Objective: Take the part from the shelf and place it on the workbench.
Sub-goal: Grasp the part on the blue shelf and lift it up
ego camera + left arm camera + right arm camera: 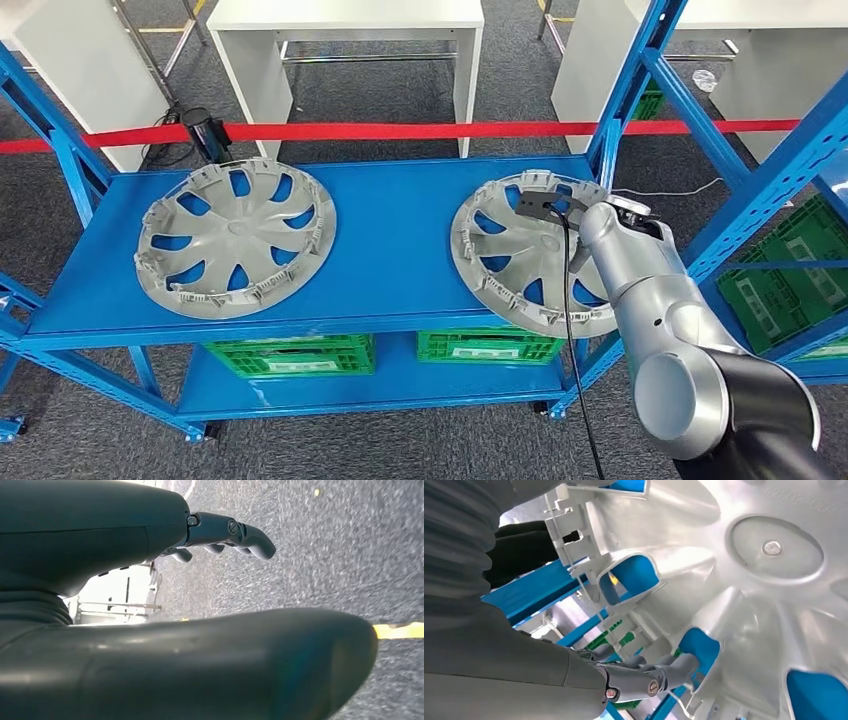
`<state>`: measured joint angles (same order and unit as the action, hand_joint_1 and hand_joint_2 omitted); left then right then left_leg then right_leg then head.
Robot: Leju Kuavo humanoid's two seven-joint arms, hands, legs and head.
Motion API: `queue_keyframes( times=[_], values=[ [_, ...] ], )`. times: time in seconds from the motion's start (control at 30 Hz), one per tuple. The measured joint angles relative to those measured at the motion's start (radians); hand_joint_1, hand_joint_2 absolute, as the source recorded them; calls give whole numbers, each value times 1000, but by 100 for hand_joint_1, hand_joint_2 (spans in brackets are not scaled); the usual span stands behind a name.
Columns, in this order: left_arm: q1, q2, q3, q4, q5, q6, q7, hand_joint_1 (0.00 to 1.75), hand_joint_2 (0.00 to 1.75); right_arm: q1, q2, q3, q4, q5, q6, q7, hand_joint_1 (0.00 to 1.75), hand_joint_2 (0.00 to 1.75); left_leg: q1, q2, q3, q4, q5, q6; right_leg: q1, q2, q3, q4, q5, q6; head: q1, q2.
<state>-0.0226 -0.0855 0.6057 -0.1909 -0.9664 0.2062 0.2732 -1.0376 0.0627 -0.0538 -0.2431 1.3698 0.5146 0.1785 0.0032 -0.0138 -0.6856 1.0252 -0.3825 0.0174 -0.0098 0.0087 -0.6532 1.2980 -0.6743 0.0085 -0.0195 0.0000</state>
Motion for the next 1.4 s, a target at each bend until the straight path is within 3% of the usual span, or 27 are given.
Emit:
queue_keyframes(
  times=[0.03,0.1,0.17,0.3,0.4,0.67,0.8,0.83,1.2,1.4],
  values=[
    [1,0,0,0,-4,-3,-5,0,0,1,0,0,0,-1,0,0,0,175,0,0,5,3,-6,-2,-1,-1,-2,-34,42,0,0,0],
    [2,-2,0,0,-11,-8,-17,0,0,0,-2,0,0,-3,0,0,0,175,-1,-2,12,11,-16,-8,0,-2,31,-162,131,-3,0,0],
    [0,-2,0,0,-17,-11,-22,0,0,-2,-4,0,0,-2,0,0,0,175,-4,-5,13,15,-22,-15,1,-2,55,-239,167,-11,-1,0],
    [1,-2,1,0,-17,-11,-15,0,0,-3,-4,0,0,0,0,0,0,175,-7,-6,18,8,-22,-10,3,1,59,-250,169,-20,-2,0],
    [0,-3,1,0,-14,-6,-5,0,0,-3,-4,0,0,2,0,0,0,175,-8,-5,22,4,-19,-16,2,2,60,-251,171,-24,-2,0],
    [0,-2,2,0,-9,0,5,0,0,2,-1,4,0,29,3,0,0,175,-11,-6,23,7,-26,-14,0,2,65,-254,165,-20,-2,0],
    [0,-4,5,1,-9,-7,-2,0,0,-10,1,12,0,32,1,-4,0,175,-8,-7,29,-5,-19,-33,4,1,73,-263,168,-40,-1,0],
    [0,-4,6,1,-10,-9,-4,0,0,-18,1,13,0,29,0,-3,0,175,-8,-8,29,-5,-20,-30,4,1,74,-265,168,-40,-1,0],
    [1,-5,18,1,-29,-14,-26,0,0,-166,1,14,0,6,-23,51,0,175,-9,-8,29,-2,-21,-21,3,1,79,-274,172,-25,-1,0],
    [2,-9,20,1,-29,-15,-36,0,0,-193,1,14,0,5,-18,52,0,175,-9,-8,30,-2,-20,-19,3,0,80,-273,173,-23,-1,0]
  ],
)
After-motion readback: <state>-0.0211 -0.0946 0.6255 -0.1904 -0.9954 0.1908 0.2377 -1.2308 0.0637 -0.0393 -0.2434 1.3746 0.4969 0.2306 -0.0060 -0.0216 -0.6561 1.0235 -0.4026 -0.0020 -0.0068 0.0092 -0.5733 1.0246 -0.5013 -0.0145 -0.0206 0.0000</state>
